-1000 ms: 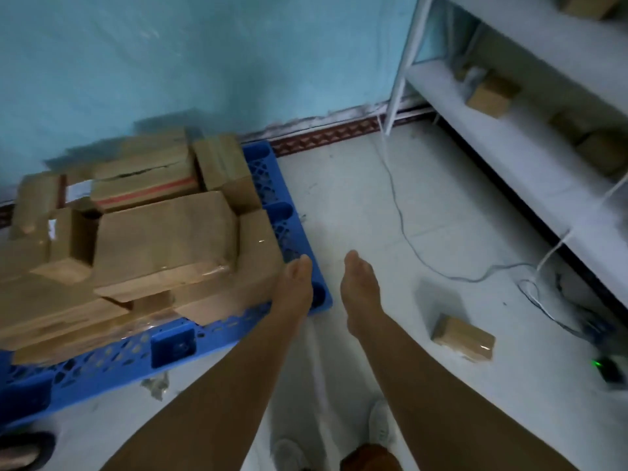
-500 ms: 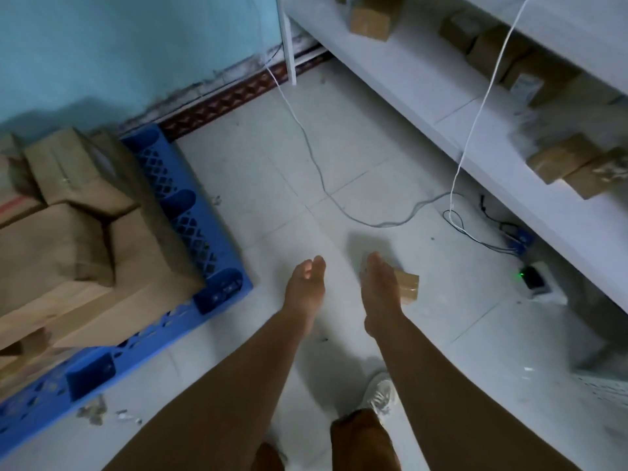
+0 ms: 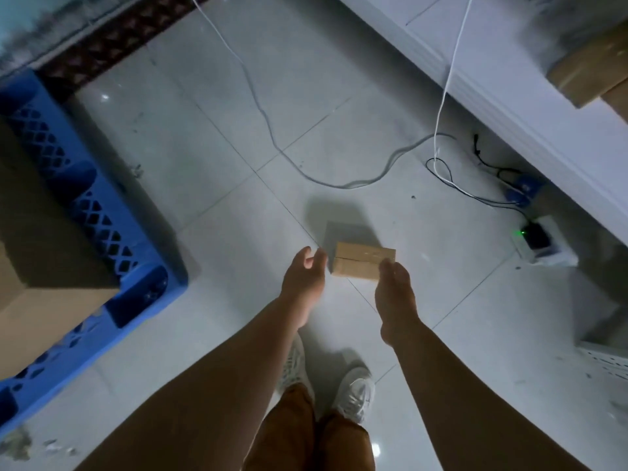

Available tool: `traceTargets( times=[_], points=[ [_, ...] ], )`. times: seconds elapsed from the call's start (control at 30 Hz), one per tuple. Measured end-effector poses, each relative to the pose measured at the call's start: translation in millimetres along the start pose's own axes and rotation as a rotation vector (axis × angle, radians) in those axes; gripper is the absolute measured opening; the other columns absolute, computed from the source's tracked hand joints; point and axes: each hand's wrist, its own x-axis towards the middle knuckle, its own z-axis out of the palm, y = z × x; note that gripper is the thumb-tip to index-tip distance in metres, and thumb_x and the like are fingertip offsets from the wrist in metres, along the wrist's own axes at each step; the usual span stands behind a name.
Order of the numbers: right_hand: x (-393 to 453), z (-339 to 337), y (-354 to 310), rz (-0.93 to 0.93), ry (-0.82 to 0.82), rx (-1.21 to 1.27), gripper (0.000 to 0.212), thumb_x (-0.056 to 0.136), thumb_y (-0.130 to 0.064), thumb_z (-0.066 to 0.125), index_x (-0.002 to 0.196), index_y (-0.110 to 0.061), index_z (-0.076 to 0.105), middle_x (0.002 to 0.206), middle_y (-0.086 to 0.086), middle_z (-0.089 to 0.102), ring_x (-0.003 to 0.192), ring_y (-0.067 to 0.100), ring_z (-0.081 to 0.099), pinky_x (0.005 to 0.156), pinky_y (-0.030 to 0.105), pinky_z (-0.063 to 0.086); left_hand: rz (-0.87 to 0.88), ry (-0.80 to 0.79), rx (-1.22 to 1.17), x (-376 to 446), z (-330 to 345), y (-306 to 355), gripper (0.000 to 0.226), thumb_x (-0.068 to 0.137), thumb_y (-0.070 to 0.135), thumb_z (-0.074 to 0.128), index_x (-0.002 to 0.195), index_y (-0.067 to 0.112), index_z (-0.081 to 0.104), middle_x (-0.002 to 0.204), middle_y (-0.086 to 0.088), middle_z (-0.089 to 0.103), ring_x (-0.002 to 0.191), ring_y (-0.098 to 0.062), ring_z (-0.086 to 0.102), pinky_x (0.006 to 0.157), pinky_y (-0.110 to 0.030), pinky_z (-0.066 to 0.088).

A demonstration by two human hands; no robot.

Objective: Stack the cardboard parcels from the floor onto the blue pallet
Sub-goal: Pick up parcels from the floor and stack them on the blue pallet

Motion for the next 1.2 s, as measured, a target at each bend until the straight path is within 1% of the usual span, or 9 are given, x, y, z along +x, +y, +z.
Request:
traceTargets(
  times=[0.17,0.43,0.5,0.6,0.67,0.87,1.03,1.13,1.2],
  points=[
    [87.2,4.5,34.5,0.064,-0.004,-0.007,0.055,0.099,-0.048,0.035,0.149,-0.026,0.024,0.149,0.000,0.035,0.132,0.028,0.038,0.099,0.042,0.033,-0.017,-0.034,0.038,82.9,47.1,-36.5,0.058,0.099,0.046,0.038,0.149,0.018,0.030,0.150,-0.005,0.040,0.136,-0.021,0.040,0.106,-0.029,0.031],
    [227.1,26.5,95.9,0.050,0.025,-0.032,0.075,0.092,-0.050,0.050,0.152,-0.027,0.012,0.156,0.002,0.024,0.138,0.031,0.031,0.103,0.047,0.031,-0.012,-0.092,0.132,206.8,113.9,-88.6,0.063,0.098,0.046,0.042,0.151,0.018,0.024,0.153,-0.006,0.035,0.138,-0.023,0.038,0.112,-0.035,0.031],
    [253.7,33.0,107.5,0.041,0.043,-0.046,0.079,0.089,-0.050,0.055,0.151,-0.025,0.012,0.151,0.005,0.029,0.131,0.032,0.037,0.099,0.047,0.033,-0.021,-0.126,0.174,228.5,125.4,-99.8,0.066,0.098,0.046,0.042,0.152,0.017,0.018,0.155,-0.008,0.032,0.139,-0.025,0.036,0.112,-0.034,0.030],
    [280.4,41.1,121.1,0.002,0.065,-0.042,0.068,0.089,-0.042,0.057,0.144,-0.019,0.025,0.131,0.006,0.042,0.105,0.026,0.044,0.083,0.037,0.036,-0.038,-0.160,0.209,249.9,139.6,-112.6,0.067,0.098,0.045,0.042,0.153,0.016,0.015,0.156,-0.009,0.030,0.140,-0.025,0.034,0.112,-0.032,0.030],
    [291.6,45.3,128.1,-0.010,0.094,-0.049,0.067,0.087,-0.038,0.059,0.143,-0.019,0.028,0.133,0.008,0.042,0.103,0.025,0.044,0.081,0.035,0.036,-0.046,-0.154,0.195,257.8,146.6,-119.8,0.066,0.098,0.043,0.042,0.153,0.018,0.015,0.154,-0.008,0.032,0.137,-0.026,0.037,0.109,-0.030,0.032],
    [277.7,45.3,119.8,-0.013,0.155,-0.077,0.072,0.087,-0.033,0.060,0.148,-0.024,0.023,0.139,0.010,0.034,0.104,0.025,0.042,0.086,0.038,0.040,-0.075,-0.122,0.068,245.7,141.2,-111.4,0.061,0.098,0.038,0.045,0.151,0.023,0.022,0.150,-0.004,0.038,0.131,-0.025,0.043,0.105,-0.032,0.039],
    [214.6,38.0,73.9,-0.091,0.177,-0.073,0.062,0.090,-0.033,0.055,0.147,-0.028,0.029,0.136,0.007,0.039,0.101,0.023,0.045,0.084,0.038,0.044,-0.077,-0.058,-0.040,197.4,95.1,-76.8,0.047,0.093,0.039,0.045,0.138,0.026,0.042,0.132,-0.004,0.052,0.111,-0.024,0.055,0.078,-0.028,0.045],
    [160.8,32.9,30.6,-0.157,0.159,-0.080,0.056,0.092,-0.032,0.053,0.145,-0.027,0.033,0.133,0.007,0.040,0.096,0.022,0.047,0.077,0.035,0.042,-0.053,-0.001,-0.143,152.6,58.1,-47.5,0.028,0.095,0.028,0.045,0.121,0.022,0.054,0.116,-0.008,0.059,0.086,-0.016,0.058,0.060,-0.022,0.042],
    [120.3,28.8,-0.1,-0.182,0.151,-0.082,0.052,0.093,-0.031,0.052,0.142,-0.028,0.036,0.130,0.006,0.038,0.092,0.021,0.046,0.074,0.034,0.041,-0.041,0.030,-0.199,117.9,32.5,-28.1,0.022,0.097,0.024,0.045,0.116,0.025,0.056,0.109,-0.005,0.060,0.082,-0.012,0.057,0.059,-0.020,0.041]
  ],
)
